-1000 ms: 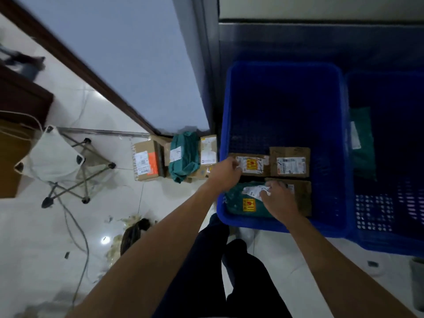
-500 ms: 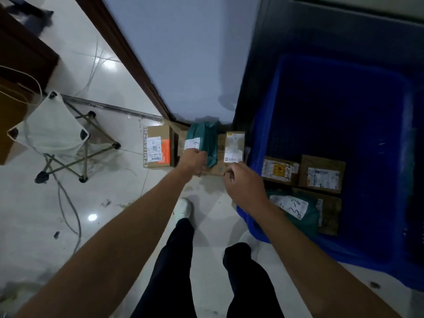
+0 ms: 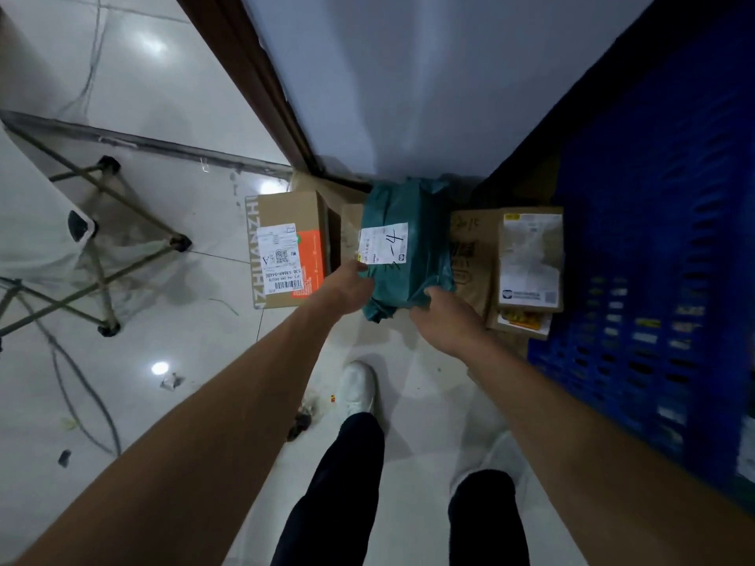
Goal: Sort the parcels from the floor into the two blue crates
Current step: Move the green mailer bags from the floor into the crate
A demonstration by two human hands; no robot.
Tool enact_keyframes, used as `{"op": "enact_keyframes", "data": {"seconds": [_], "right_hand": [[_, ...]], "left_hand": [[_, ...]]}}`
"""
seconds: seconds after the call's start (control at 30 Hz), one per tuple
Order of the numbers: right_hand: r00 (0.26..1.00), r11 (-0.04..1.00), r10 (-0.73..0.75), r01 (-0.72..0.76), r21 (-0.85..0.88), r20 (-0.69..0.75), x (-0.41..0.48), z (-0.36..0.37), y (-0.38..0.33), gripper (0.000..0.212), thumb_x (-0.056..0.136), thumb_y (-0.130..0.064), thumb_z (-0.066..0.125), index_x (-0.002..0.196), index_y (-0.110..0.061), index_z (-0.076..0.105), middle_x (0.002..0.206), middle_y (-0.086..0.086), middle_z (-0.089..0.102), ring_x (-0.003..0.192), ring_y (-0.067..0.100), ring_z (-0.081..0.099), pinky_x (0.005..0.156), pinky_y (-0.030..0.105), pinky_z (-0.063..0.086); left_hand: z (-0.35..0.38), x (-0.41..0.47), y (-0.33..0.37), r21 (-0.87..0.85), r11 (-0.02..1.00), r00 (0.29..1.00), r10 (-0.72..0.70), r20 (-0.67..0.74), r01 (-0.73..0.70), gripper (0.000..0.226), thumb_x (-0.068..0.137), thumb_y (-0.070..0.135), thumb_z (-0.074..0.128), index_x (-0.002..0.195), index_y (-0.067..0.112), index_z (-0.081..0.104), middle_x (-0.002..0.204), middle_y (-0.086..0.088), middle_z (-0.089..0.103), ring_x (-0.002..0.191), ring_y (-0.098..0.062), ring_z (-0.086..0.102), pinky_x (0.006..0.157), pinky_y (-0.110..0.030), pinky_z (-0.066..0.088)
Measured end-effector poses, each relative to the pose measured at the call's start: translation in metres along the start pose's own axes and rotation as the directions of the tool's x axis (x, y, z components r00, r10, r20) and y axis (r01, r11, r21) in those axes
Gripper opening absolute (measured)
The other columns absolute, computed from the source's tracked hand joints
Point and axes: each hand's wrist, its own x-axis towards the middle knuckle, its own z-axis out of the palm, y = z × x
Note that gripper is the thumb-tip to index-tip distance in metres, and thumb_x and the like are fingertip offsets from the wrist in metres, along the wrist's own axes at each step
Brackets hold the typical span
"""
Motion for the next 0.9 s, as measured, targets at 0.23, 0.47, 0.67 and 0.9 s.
{"op": "enact_keyframes", "data": {"seconds": [0.23, 0.47, 0.67, 0.9], "right_hand": [[0.993, 0.995, 0.087, -0.083, 0.058, -0.075, 0.063, 0.039, 0.001, 0.074, 0.101, -0.040, 0.048, 0.161, -0.020, 0.010, 0.164, 0.008, 0.014, 0.146, 0.037, 0.024, 0.114, 0.046, 0.030], [0.988, 0.980, 0.122, -0.104, 0.169, -0.097, 0.077, 0.049, 0.002, 0.076, 0.102, -0.039, 0.048, 0.162, -0.021, 0.005, 0.165, 0.012, 0.008, 0.143, 0.037, 0.029, 0.110, 0.042, 0.034], [0.988, 0.946, 0.140, -0.116, 0.302, -0.060, 0.081, 0.042, 0.002, 0.078, 0.101, -0.037, 0.049, 0.163, -0.023, 0.003, 0.168, 0.007, 0.004, 0.150, 0.034, 0.018, 0.116, 0.042, 0.025], [0.990, 0.919, 0.098, -0.050, 0.390, -0.105, 0.051, 0.019, -0.011, 0.073, 0.104, -0.047, 0.041, 0.163, -0.024, 0.004, 0.168, 0.005, 0.013, 0.149, 0.031, 0.027, 0.115, 0.042, 0.030]], "left_hand": [[0.021, 0.077, -0.033, -0.145, 0.989, 0.998, -0.005, 0.066, 0.014, 0.048, 0.096, 0.015, 0.054, 0.143, 0.012, 0.044, 0.137, -0.013, 0.055, 0.124, -0.031, 0.054, 0.104, -0.048, 0.049], [0.031, 0.090, -0.033, -0.210, 0.977, 0.998, -0.019, 0.062, 0.032, 0.029, 0.100, 0.009, 0.051, 0.129, 0.007, 0.055, 0.116, -0.008, 0.061, 0.106, -0.022, 0.057, 0.093, -0.034, 0.050], [0.029, 0.095, -0.026, -0.303, 0.952, 0.999, -0.028, 0.034, 0.037, 0.015, 0.099, 0.007, 0.051, 0.110, 0.016, 0.055, 0.100, -0.001, 0.060, 0.099, -0.020, 0.058, 0.090, -0.035, 0.050], [0.018, 0.058, -0.013, -0.352, 0.936, 1.000, -0.007, 0.022, 0.014, 0.019, 0.100, 0.015, 0.052, 0.118, 0.018, 0.057, 0.105, -0.001, 0.064, 0.092, -0.013, 0.061, 0.074, -0.029, 0.053]]}}
